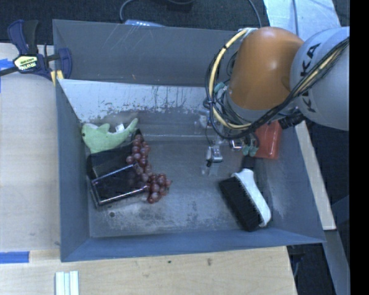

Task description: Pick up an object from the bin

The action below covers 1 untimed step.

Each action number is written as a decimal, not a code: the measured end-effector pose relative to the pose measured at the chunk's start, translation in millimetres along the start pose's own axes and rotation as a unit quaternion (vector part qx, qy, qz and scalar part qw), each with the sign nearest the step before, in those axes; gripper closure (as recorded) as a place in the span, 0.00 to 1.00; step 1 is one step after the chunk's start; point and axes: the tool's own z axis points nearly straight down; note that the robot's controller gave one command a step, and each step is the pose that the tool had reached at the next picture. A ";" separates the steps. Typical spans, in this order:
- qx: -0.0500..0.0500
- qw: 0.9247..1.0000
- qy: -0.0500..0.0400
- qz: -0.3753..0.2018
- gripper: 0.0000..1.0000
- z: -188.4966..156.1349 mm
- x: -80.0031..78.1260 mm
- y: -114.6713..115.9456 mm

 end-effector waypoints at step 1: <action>0.000 1.000 -0.004 0.000 0.00 -4.9 -1.7 -0.1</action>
Offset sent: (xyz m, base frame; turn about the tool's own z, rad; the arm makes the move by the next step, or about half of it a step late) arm -0.0039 0.1274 -0.1134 -0.2602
